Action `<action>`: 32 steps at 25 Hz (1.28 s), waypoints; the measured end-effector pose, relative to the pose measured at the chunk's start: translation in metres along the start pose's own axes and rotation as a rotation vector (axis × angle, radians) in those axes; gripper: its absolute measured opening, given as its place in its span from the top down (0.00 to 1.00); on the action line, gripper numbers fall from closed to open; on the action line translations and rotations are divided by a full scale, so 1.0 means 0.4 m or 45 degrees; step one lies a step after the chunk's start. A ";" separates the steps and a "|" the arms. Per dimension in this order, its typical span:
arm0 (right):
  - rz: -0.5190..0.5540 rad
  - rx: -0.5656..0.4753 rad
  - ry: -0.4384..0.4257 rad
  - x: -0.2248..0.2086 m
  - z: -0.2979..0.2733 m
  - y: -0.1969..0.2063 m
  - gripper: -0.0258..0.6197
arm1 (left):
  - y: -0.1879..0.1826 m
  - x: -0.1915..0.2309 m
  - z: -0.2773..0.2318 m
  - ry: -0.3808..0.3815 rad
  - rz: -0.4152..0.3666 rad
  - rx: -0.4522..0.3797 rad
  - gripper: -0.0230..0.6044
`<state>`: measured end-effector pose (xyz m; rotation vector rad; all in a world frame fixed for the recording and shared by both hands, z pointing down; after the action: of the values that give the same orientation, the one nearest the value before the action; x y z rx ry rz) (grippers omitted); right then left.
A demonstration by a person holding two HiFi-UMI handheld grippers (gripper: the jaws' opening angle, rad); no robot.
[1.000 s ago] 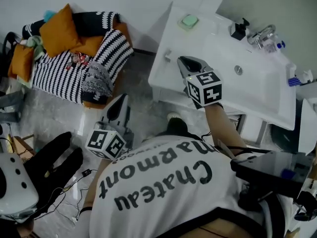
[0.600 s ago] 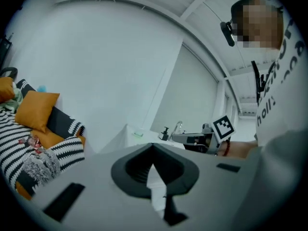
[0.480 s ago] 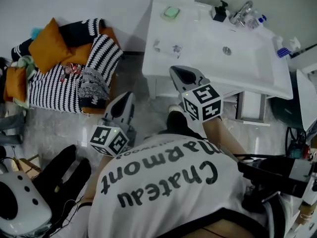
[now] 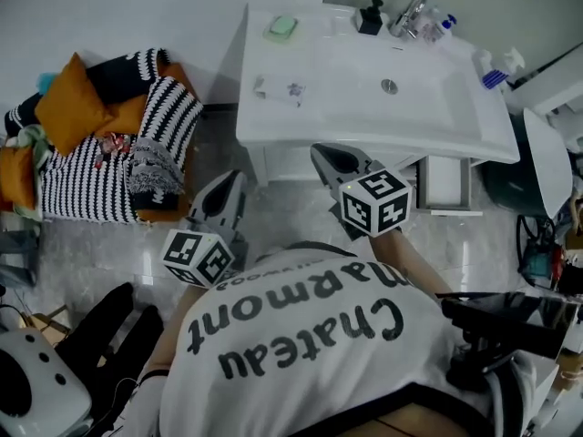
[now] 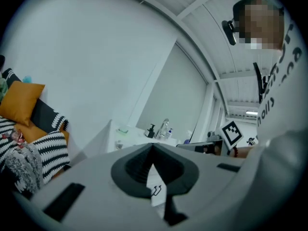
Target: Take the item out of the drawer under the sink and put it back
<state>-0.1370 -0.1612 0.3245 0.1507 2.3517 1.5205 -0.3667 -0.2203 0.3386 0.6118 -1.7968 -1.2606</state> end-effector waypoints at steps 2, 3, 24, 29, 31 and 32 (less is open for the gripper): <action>-0.003 0.004 0.004 -0.010 0.017 0.005 0.94 | 0.005 -0.014 -0.004 0.000 0.000 0.002 0.95; -0.001 0.008 0.003 -0.015 0.024 0.007 0.94 | 0.007 -0.021 -0.007 -0.002 0.002 0.001 0.95; 0.055 0.028 -0.024 -0.069 0.115 0.020 0.94 | 0.007 -0.129 -0.043 -0.031 -0.013 -0.018 0.95; 0.057 0.032 -0.028 -0.069 0.124 0.022 0.94 | 0.008 -0.141 -0.041 -0.033 -0.012 -0.017 0.95; 0.056 0.034 -0.027 -0.068 0.127 0.023 0.94 | 0.008 -0.144 -0.038 -0.035 -0.012 -0.017 0.95; 0.056 0.034 -0.027 -0.069 0.128 0.023 0.94 | 0.008 -0.145 -0.037 -0.036 -0.013 -0.017 0.95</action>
<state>-0.0949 -0.1202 0.3197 0.2260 2.3678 1.5002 -0.3232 -0.1819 0.3232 0.5993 -1.8090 -1.2931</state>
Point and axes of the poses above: the fingertips, and each gripper's own axes: z backward along the fingers, x to its left, y out of its underside, the point moved 8 cm from there along z, backward along the fingers, and after that the axes turned 5 degrees about -y, right-handed, at the moved point
